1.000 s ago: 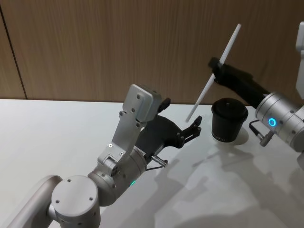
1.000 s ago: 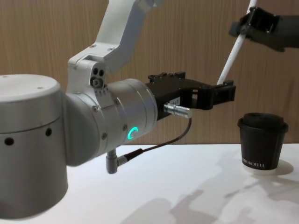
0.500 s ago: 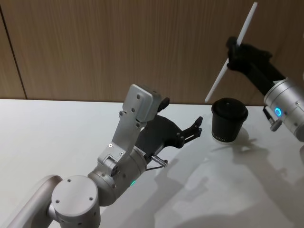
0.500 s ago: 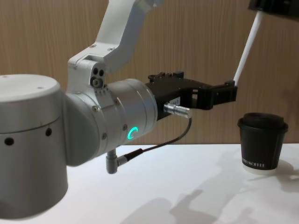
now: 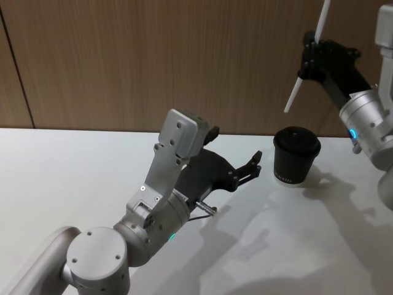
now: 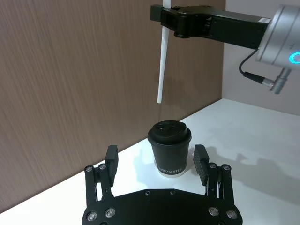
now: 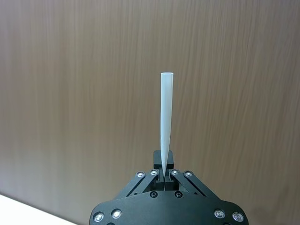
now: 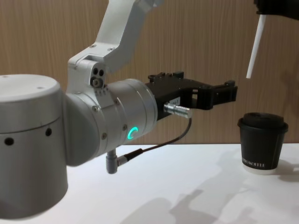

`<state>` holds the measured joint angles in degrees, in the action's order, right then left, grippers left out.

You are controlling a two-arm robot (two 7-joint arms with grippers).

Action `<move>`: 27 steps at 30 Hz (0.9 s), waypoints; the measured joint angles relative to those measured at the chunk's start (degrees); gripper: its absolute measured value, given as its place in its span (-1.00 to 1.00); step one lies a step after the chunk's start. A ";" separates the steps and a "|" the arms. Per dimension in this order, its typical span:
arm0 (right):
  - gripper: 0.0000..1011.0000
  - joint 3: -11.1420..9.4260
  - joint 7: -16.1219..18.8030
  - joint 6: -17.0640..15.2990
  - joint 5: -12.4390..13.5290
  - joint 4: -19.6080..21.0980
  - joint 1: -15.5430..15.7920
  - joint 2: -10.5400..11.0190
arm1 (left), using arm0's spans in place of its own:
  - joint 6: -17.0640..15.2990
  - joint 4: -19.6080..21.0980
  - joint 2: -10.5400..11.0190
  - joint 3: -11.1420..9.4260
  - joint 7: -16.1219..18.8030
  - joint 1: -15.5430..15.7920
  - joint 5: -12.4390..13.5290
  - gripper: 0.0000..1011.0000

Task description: Pick up the straw with one hand, pass it to the other hand, and insert it into the cup.

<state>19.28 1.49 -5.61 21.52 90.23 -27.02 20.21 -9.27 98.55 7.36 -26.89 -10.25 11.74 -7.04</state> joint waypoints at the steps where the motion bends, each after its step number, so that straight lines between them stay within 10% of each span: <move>1: -0.99 0.38 -0.43 0.71 -1.32 -0.80 -0.47 -0.08 | 0.00 0.00 0.00 0.00 0.00 0.00 0.00 0.98; 12: -0.99 2.75 -1.89 4.04 -7.81 -6.81 -3.39 -0.89 | 0.00 0.00 0.00 0.01 0.00 0.00 0.00 0.98; 27: -0.99 3.50 -1.28 4.82 -10.39 -11.90 -5.33 -1.71 | 0.00 0.00 0.00 0.01 0.00 0.00 0.00 0.98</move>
<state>22.77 0.21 -0.79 11.13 78.33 -32.35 18.50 -9.27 98.55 7.36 -26.88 -10.25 11.74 -7.04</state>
